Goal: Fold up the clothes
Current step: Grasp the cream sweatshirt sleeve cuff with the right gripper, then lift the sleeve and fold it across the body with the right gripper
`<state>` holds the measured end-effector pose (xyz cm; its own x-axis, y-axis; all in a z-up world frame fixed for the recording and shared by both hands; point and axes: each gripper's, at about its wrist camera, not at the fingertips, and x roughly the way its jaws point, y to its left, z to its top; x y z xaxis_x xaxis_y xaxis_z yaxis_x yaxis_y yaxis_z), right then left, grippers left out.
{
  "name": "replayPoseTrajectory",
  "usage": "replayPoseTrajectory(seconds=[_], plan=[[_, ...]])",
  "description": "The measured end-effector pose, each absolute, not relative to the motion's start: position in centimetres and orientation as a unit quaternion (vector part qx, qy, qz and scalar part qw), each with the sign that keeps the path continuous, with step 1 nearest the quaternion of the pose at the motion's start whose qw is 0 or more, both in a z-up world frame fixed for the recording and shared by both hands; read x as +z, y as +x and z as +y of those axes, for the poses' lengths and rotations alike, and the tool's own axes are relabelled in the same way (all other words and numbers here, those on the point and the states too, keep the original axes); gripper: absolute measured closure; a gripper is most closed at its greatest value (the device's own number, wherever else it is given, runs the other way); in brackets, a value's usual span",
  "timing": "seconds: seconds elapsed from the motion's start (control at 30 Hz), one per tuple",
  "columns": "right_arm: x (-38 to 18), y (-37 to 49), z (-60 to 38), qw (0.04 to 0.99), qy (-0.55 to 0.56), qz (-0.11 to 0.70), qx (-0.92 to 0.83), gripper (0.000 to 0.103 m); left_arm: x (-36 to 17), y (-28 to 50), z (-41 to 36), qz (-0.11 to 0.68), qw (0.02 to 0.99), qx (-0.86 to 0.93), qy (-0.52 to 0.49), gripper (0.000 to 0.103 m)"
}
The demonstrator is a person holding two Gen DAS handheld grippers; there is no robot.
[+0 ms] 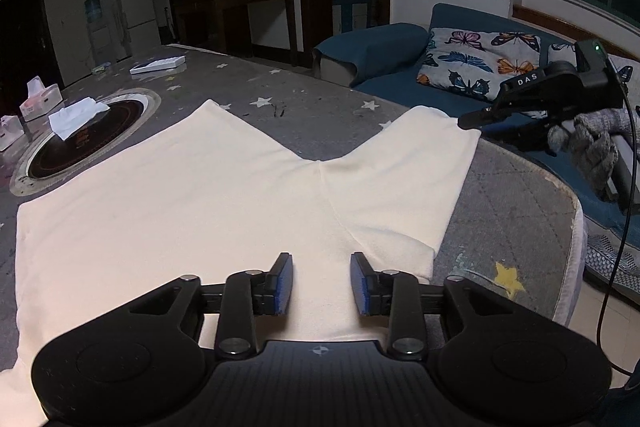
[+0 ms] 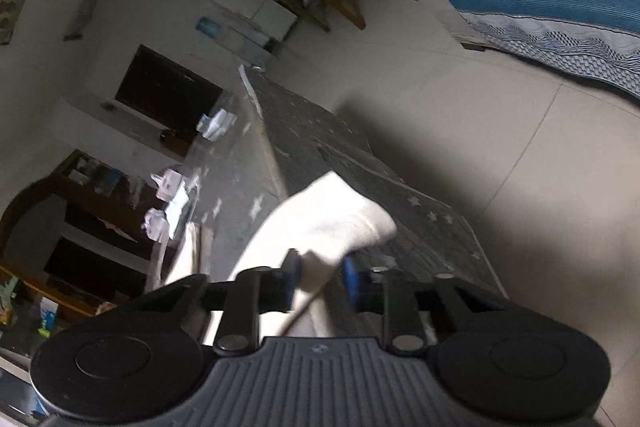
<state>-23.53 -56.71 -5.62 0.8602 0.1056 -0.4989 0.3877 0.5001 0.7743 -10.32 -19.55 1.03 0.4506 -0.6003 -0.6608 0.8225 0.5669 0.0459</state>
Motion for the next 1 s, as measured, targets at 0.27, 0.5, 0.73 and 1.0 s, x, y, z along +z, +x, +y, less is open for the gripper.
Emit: replayPoseTrajectory(seconds=[0.27,0.5,0.73,1.0], plan=[[-3.0,-23.5,-56.8,0.855,0.464,0.211,-0.096,0.101,1.4,-11.0,-19.9,0.295,0.826,-0.445,0.181,0.066],[-0.1,-22.6,-55.4,0.882,0.415,0.202,-0.096,0.101,1.2,-11.4,-20.5,0.288,0.819,-0.459,0.186,0.066],[3.9,-20.6,-53.1,0.904,0.38,0.187,-0.051,0.101,2.4,-11.1,-19.1,0.278,0.834,-0.448,0.162,0.061],[8.2,-16.7,-47.5,0.925,0.328,0.185,0.051,0.101,4.0,-9.0,-13.4,0.275,0.878,-0.373,0.119,0.058]])
